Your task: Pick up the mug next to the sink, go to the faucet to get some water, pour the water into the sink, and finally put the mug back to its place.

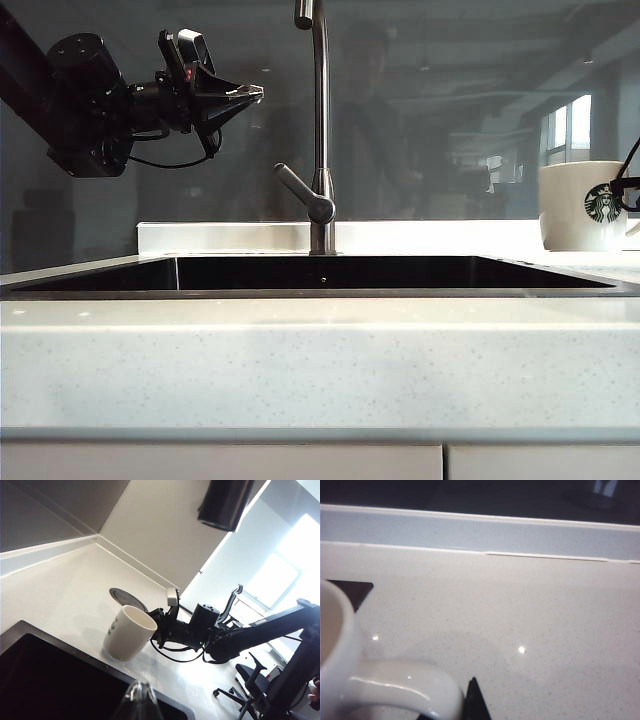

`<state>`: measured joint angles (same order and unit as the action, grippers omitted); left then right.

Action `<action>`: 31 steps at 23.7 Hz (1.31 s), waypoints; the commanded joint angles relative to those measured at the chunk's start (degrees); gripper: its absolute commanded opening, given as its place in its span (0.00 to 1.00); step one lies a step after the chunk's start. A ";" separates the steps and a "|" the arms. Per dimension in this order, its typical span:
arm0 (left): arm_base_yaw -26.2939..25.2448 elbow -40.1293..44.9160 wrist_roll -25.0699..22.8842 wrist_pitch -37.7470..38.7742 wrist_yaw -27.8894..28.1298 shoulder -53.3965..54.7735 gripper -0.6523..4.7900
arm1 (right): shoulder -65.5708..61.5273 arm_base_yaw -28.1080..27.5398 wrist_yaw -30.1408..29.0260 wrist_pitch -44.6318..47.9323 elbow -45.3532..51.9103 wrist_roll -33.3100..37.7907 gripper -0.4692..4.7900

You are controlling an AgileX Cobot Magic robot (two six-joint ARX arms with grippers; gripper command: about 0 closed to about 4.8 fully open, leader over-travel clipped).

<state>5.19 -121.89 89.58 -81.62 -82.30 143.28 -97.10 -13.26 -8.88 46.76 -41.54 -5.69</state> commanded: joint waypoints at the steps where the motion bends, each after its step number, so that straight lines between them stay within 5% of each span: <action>1: -0.07 -0.22 -0.17 -1.66 -0.02 -0.39 0.11 | 0.22 0.09 -0.17 3.82 -0.46 0.68 0.08; 21: -0.09 -0.31 -0.02 -1.66 0.00 -0.39 0.11 | -1.22 0.35 -0.04 3.13 -0.44 0.57 0.09; 25: -0.09 -0.31 0.00 -1.66 0.00 -0.39 0.11 | -1.22 0.35 -0.04 2.64 -0.44 0.57 0.24; 31: -0.09 -0.31 0.02 -1.66 -0.02 -0.39 0.11 | -1.22 0.35 -0.02 1.99 -0.44 0.57 0.25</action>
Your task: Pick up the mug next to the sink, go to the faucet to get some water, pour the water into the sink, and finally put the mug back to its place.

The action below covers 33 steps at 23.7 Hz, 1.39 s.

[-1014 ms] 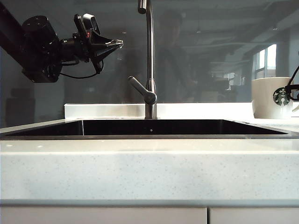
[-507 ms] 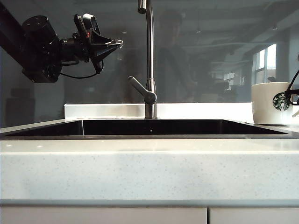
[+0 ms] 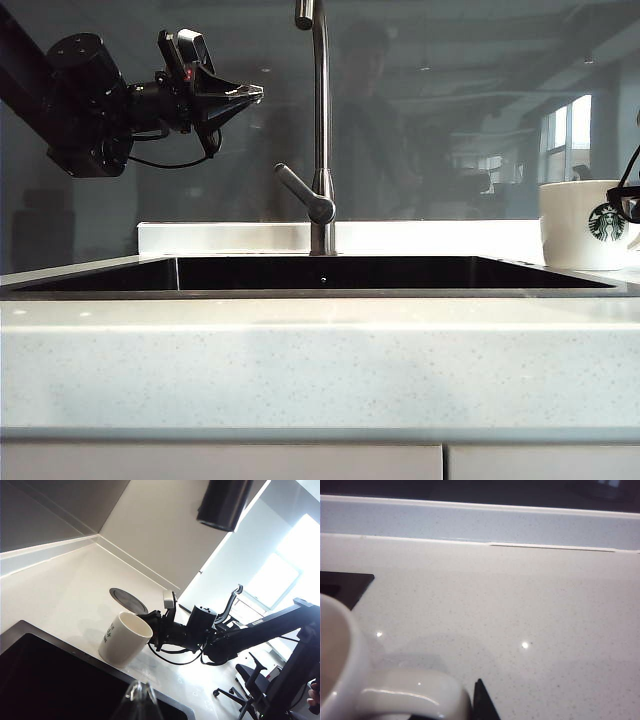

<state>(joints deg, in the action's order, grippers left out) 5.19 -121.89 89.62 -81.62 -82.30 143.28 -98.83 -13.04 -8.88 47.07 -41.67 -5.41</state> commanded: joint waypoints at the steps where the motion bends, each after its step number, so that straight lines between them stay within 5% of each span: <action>1: -0.09 -0.31 -0.02 -1.66 -0.04 -0.39 0.11 | 0.52 0.11 -0.02 1.36 -0.28 0.28 0.25; 22: -0.11 -0.31 0.39 -1.64 -0.50 -0.39 0.11 | 10.49 -0.24 1.55 -16.09 0.37 0.22 0.39; 29: -0.11 -0.20 4.00 -1.64 -0.22 -0.37 0.12 | 20.06 -0.07 -0.66 -30.73 0.39 0.26 0.39; 30: -0.11 -0.20 5.27 -1.62 0.04 -0.37 0.12 | 21.31 0.00 -1.07 -32.02 0.39 0.26 0.38; 32: -0.09 -0.22 14.03 -1.60 0.33 -0.57 0.11 | 28.11 0.17 -4.52 -38.05 0.39 0.28 0.12; 33: -0.02 -0.22 16.00 -1.60 -0.52 -0.85 0.11 | 30.21 0.17 -5.29 -39.52 0.39 0.33 0.07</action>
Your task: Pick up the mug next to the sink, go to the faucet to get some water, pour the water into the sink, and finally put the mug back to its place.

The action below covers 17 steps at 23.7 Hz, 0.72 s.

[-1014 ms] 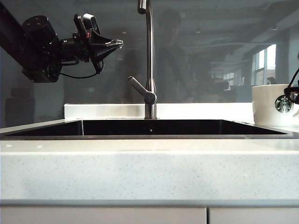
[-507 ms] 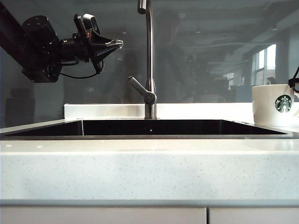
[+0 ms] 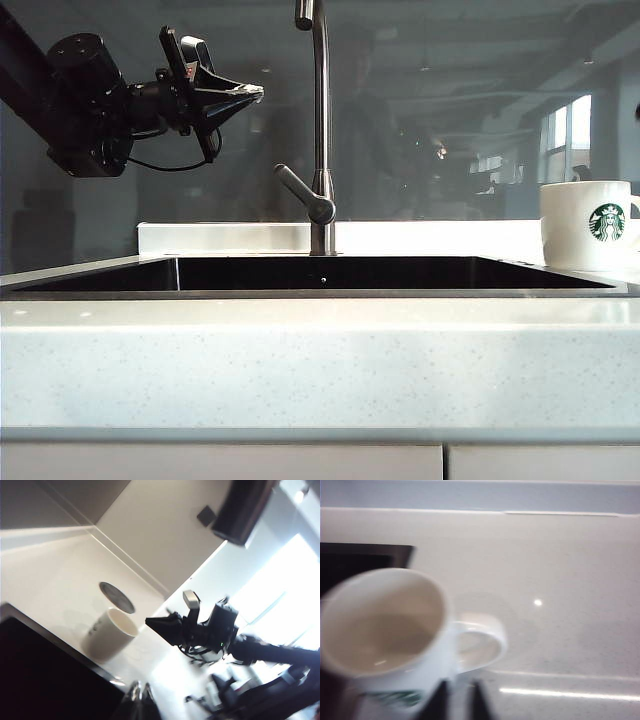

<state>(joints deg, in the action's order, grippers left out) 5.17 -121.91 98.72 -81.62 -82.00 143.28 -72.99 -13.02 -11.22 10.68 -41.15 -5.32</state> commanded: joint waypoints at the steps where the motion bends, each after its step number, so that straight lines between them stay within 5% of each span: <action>1: 0.33 -0.20 6.82 -1.62 -1.29 -1.33 0.11 | 6.51 0.17 -2.97 -4.44 -0.13 0.85 0.07; 6: 1.75 -0.20 0.42 -1.79 -2.10 -9.66 0.11 | 19.26 0.15 -2.86 -11.34 -0.13 1.07 0.07; 17: 2.05 -0.20 4.00 -1.62 -2.47 -20.06 0.11 | 26.73 0.13 -2.86 -11.74 -0.13 1.05 0.07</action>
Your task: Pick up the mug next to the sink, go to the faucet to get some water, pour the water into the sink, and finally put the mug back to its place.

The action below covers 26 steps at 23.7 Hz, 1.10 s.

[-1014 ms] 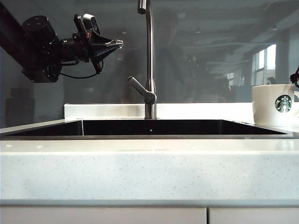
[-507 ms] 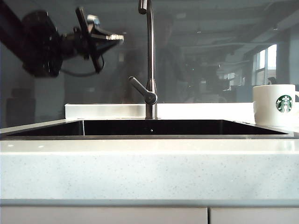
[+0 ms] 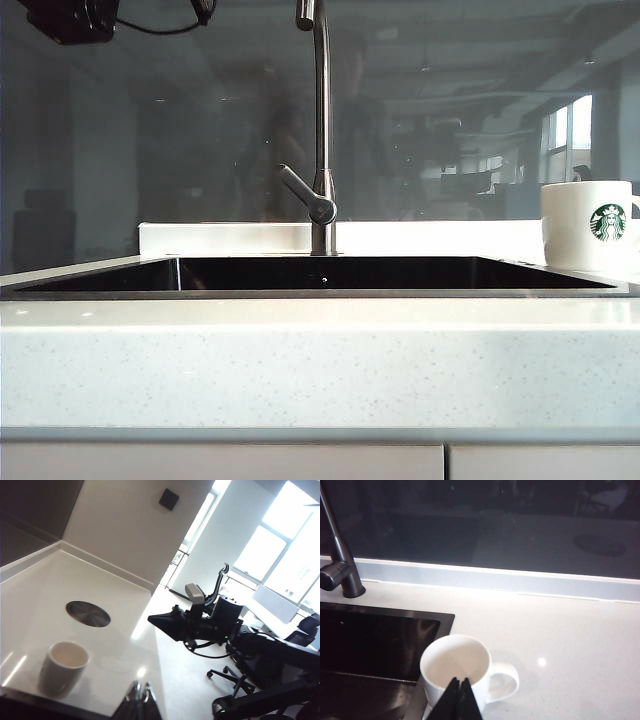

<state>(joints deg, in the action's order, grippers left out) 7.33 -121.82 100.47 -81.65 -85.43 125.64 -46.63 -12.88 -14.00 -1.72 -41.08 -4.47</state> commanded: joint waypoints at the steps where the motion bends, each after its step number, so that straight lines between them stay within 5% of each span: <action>1: -0.11 -0.31 2.14 -1.60 0.94 -2.82 0.11 | 0.28 0.00 -0.09 0.61 -0.20 0.20 0.07; 12: -0.26 -0.28 2.36 -0.61 -0.98 -3.17 0.11 | 0.11 0.00 -0.09 0.22 -0.20 0.20 0.07; 15: -0.68 0.33 -4.92 3.39 -3.76 -4.85 0.11 | 0.11 0.00 -0.09 0.20 -0.20 0.20 0.07; 19: 0.13 7.67 -35.04 18.38 -2.51 -14.14 0.11 | 0.11 0.00 -0.09 0.22 -0.20 0.20 0.07; 22: -0.20 15.76 -70.95 48.13 3.10 -26.10 0.11 | 0.11 0.00 -0.09 0.22 -0.20 0.20 0.07; 23: -0.92 19.15 -91.93 72.26 15.30 -33.48 0.11 | 0.11 0.00 -0.07 0.20 -0.20 0.20 0.07; 24: -0.87 20.15 -101.20 86.60 27.58 -37.73 0.11 | 0.11 0.00 -0.09 0.22 -0.20 0.20 0.07; 25: -0.44 21.27 -106.27 100.80 48.22 -43.21 0.11 | 0.20 -0.04 -0.07 0.22 -0.20 0.20 0.07; 26: 0.55 23.12 -107.56 106.77 62.38 -47.82 0.11 | 0.17 -0.04 -0.09 0.22 -0.20 0.20 0.07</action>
<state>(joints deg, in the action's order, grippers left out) 6.92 -100.60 10.79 -4.75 -49.58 80.12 -46.70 -12.93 -13.98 -2.50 -41.08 -4.45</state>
